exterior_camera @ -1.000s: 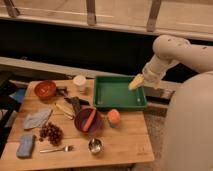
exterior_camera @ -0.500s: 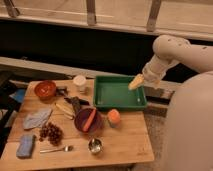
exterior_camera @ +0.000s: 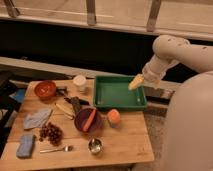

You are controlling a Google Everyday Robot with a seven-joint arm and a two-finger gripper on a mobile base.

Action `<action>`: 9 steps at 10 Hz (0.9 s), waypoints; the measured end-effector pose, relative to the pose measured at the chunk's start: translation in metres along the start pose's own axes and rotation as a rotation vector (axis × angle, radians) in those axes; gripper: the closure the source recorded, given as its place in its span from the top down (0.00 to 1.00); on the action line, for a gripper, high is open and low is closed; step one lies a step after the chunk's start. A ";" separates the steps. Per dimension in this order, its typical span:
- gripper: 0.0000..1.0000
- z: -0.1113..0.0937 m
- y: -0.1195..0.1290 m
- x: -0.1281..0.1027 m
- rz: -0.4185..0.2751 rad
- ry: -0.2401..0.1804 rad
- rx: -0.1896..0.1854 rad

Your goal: Place apple in red bowl

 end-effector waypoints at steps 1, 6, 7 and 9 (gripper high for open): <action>0.80 -0.005 0.008 0.000 -0.030 -0.010 0.007; 0.80 0.013 0.111 -0.015 -0.202 0.000 0.024; 0.80 0.020 0.128 -0.011 -0.227 0.013 0.025; 0.80 0.031 0.161 0.006 -0.301 0.028 0.040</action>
